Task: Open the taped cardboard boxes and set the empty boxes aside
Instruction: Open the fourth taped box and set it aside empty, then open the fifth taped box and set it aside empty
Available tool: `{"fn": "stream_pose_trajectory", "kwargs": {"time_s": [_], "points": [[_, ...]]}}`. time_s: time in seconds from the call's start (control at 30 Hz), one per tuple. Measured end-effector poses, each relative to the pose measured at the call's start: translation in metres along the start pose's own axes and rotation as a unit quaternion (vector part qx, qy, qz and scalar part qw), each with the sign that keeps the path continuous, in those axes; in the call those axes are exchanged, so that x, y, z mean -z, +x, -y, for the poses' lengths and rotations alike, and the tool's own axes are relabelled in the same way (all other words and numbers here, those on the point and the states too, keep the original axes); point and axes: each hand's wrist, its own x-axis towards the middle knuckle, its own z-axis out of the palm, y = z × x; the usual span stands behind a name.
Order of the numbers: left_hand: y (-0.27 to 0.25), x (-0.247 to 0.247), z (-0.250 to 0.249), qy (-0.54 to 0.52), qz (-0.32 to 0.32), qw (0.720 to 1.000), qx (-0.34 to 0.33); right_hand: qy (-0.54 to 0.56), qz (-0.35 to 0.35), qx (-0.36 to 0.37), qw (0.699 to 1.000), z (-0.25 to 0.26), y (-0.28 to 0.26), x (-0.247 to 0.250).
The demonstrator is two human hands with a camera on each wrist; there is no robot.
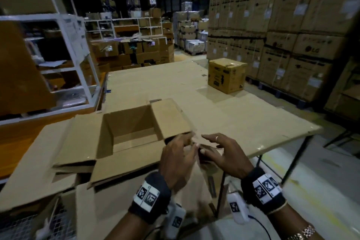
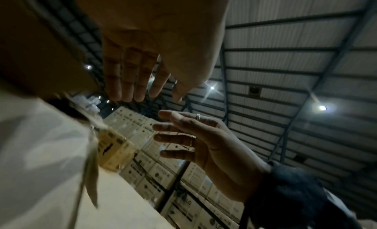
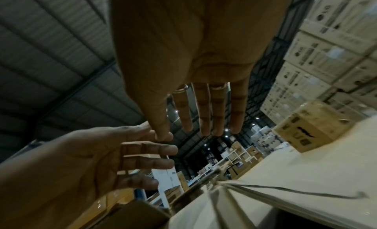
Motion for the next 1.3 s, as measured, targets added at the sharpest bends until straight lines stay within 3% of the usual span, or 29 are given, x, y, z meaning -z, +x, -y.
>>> {"fn": "stream_pose_trajectory", "kwargs": {"time_s": [0.2,0.33,0.67,0.97,1.13,1.3], "points": [[-0.003,-0.111,-0.038,-0.067,0.077,0.992,0.078,0.063,-0.045,-0.119,0.990,-0.073,-0.064,0.050],[0.005,-0.165,-0.071,-0.103,0.077,0.987,0.095,0.060,-0.061,-0.147,0.985,-0.110,-0.091,0.083],[0.054,-0.247,-0.095,-0.196,0.076,0.969,0.133,0.087,-0.108,-0.188,0.972,-0.183,-0.079,0.150],[0.158,-0.314,-0.081,-0.253,0.040,0.955,0.151,0.079,-0.120,-0.197,0.970,-0.267,-0.003,0.194],[0.256,-0.343,-0.069,-0.287,0.007,0.944,0.161,0.053,-0.110,-0.192,0.974,-0.317,0.082,0.246],[0.343,-0.364,-0.048,-0.258,-0.008,0.953,0.161,0.005,-0.086,-0.167,0.982,-0.363,0.165,0.278]]}}
